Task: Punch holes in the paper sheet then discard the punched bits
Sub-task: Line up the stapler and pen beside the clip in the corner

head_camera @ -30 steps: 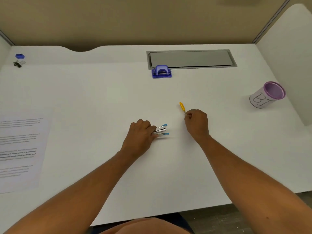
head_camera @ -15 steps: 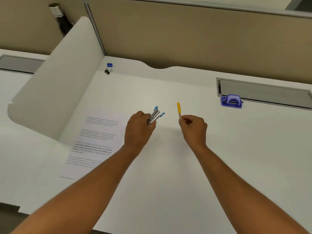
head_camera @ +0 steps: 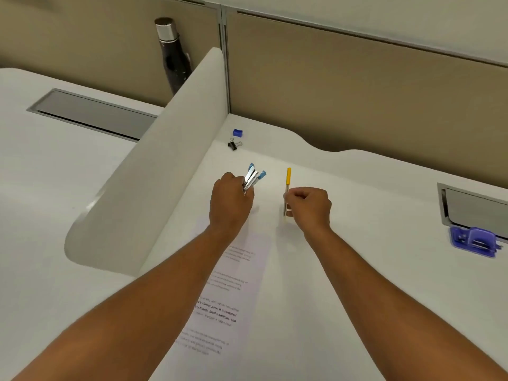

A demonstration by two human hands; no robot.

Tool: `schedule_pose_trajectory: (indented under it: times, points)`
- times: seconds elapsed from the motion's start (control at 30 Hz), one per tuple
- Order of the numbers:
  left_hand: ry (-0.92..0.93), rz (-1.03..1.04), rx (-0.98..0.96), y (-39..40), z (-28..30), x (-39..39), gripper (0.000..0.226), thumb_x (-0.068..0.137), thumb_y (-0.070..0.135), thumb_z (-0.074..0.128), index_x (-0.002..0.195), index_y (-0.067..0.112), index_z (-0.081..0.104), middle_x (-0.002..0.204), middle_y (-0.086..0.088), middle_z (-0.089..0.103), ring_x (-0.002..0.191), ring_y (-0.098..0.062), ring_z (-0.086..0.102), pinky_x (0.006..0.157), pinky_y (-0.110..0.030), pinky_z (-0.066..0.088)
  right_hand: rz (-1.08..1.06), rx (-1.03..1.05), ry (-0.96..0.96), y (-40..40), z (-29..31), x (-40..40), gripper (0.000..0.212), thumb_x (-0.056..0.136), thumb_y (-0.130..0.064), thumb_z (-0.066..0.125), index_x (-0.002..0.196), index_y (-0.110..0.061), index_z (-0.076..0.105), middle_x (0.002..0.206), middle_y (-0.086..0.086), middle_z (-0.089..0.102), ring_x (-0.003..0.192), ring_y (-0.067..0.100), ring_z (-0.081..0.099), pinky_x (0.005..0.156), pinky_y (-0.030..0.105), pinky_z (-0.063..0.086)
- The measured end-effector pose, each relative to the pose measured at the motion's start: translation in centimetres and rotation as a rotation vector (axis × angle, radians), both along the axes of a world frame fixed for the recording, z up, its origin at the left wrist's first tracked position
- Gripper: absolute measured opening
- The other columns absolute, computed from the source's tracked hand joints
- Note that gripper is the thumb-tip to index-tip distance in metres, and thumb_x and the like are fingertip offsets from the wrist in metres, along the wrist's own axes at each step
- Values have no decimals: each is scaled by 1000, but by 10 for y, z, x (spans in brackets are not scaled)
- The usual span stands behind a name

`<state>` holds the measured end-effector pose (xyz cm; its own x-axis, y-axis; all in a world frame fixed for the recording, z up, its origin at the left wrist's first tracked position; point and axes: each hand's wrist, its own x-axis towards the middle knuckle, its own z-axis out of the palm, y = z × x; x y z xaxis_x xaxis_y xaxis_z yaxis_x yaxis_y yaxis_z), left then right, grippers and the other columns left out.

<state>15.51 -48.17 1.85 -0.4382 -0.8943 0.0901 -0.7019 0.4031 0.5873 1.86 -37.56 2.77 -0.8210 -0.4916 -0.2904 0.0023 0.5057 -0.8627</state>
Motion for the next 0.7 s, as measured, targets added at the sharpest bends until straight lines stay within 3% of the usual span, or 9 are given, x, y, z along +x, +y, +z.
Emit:
schedule_pose_trajectory:
  times: [0.2,0.3,0.5,0.7]
  points:
    - [-83,60,48,-70,-21,-40,24,108,22,59,108,2,73,105,-14,65,87,-20,56,70,-27,38,6,113,35,-95,-27,-29,28,86,-14,79,61,-25,72,74,-2,75,69,24,77,76,44,67]
    - [-130,58,32,-95,-33,-60,25,107,22,60,119,3,72,115,-14,66,100,-24,63,75,-24,39,1,143,85,-132,-37,-42,6,87,-18,80,86,-12,82,85,6,78,80,27,77,82,43,66]
    - [-235,9,5,-125,-43,-102,29,106,23,65,127,4,69,122,-15,69,110,-26,69,92,-30,55,-12,220,158,-176,-51,-71,13,89,-20,81,97,-9,81,96,8,78,86,26,75,82,35,63]
    - [-315,-27,-6,-139,-41,-120,30,107,24,64,129,5,66,123,-15,71,111,-26,71,90,-32,57,-18,255,227,-190,-58,-79,21,91,-24,80,103,-8,79,101,8,76,92,24,74,76,28,56]
